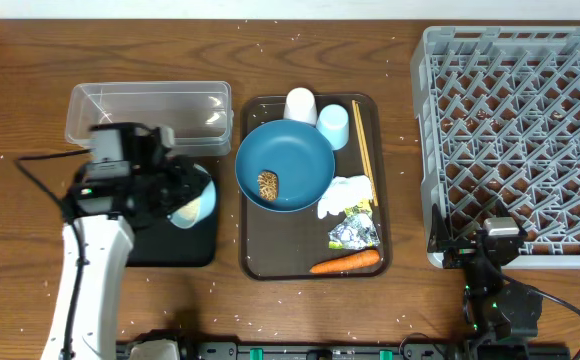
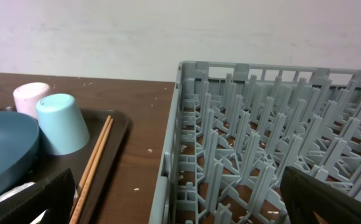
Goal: Sort waste into correct bins and load items into the dishwasher rack
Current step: 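Carry the white bowl left over the black tray, then tilt the white bowl with the left gripper, dumping rice onto black tray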
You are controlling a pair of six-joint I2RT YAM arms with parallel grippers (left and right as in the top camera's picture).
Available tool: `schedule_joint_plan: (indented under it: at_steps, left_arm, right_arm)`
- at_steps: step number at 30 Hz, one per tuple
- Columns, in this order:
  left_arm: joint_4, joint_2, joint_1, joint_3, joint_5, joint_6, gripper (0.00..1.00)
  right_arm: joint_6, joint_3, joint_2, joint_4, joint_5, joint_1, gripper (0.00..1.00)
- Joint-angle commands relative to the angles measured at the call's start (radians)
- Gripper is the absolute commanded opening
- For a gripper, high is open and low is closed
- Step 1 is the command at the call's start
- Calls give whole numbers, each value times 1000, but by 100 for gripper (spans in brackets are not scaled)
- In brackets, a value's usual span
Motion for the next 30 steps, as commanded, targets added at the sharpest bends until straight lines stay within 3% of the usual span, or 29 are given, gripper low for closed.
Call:
schedule_joint_plan:
  at_steps: [1, 4, 14, 23, 30]
  left_arm:
    - [28, 32, 101, -48, 285, 104, 6]
    - [57, 60, 180, -89, 439, 137, 6]
    - [58, 143, 414, -174, 750, 329, 6]
    - [58, 277, 559, -211, 924, 397, 6]
    - [56, 319, 565, -212, 933, 391, 6]
  right_arm:
    - [-2, -1, -1, -4, -1, -8, 99]
    - [-2, -1, -1, -4, -1, -8, 99]
    - [-2, -1, -1, -4, -1, -8, 99]
    - [-2, -1, -1, -4, -1, -8, 99]
    - [-2, -1, -1, -4, -1, -8, 99]
